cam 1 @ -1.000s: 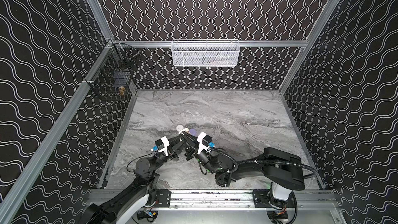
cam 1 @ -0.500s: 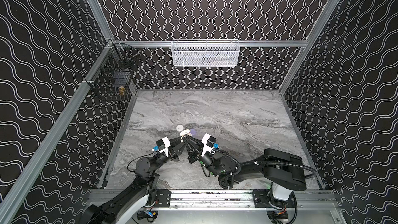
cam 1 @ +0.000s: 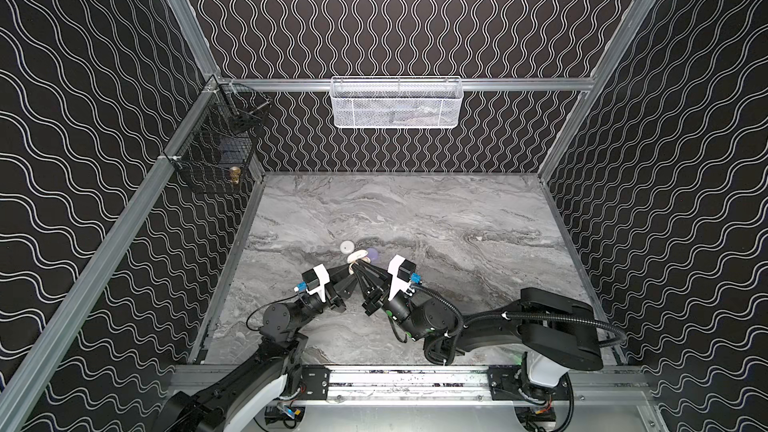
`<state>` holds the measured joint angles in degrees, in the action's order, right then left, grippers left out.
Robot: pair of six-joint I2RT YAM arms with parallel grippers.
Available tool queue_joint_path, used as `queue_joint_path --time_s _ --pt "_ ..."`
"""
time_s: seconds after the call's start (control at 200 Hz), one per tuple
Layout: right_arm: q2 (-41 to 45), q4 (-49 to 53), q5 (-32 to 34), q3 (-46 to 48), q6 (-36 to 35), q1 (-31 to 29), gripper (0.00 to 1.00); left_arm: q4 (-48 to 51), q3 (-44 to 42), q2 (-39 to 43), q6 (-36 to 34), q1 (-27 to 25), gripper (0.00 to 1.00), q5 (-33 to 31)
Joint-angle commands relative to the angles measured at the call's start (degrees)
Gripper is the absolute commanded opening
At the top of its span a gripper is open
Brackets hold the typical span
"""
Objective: Insert the wireless bluetooth earbuds into the charging case
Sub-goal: 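Lower the earbud stem-first into the empty case slot with right gripper, then open the right gripper to release the earbud and withdraw upward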
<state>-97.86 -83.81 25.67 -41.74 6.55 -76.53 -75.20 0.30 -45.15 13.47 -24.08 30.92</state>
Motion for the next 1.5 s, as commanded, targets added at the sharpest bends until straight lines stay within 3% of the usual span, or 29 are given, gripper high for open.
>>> queue_joint_path --time_s 0.0,0.22,0.42,0.816,0.956,1.021,1.196,1.496 --pt "0.46 6.01 2.77 0.93 -0.89 -0.06 0.16 -12.06 -2.36 -0.92 -0.82 -0.09 0.00 1.73" --pt "1.88 6.05 4.93 2.01 -3.00 -0.13 0.27 -13.39 -2.12 -1.84 -0.89 -0.31 0.00 3.30" --pt "3.90 3.64 6.70 4.67 -3.91 -0.04 0.46 -13.17 -2.33 -1.26 -1.25 -0.47 0.00 3.17" --pt "9.79 2.68 7.49 8.26 -6.74 -2.32 0.48 -13.24 -2.31 -1.88 -1.32 -0.58 0.00 2.97" --pt "12.75 2.20 9.15 8.08 -13.28 -7.35 0.38 -12.37 -2.17 -1.88 -1.52 -0.51 0.00 2.37" --pt "13.20 3.95 9.73 6.73 -15.06 -9.47 0.28 -11.93 -2.05 -1.96 -1.69 -0.55 0.00 2.49" --pt "12.00 12.20 10.50 1.51 -13.27 -10.92 0.08 -12.35 -2.18 -1.88 -1.70 -0.49 0.00 2.51" --pt "8.34 15.93 13.54 -3.07 -12.61 -9.58 0.01 -12.53 -2.14 -1.27 -1.37 -0.61 0.00 2.75"
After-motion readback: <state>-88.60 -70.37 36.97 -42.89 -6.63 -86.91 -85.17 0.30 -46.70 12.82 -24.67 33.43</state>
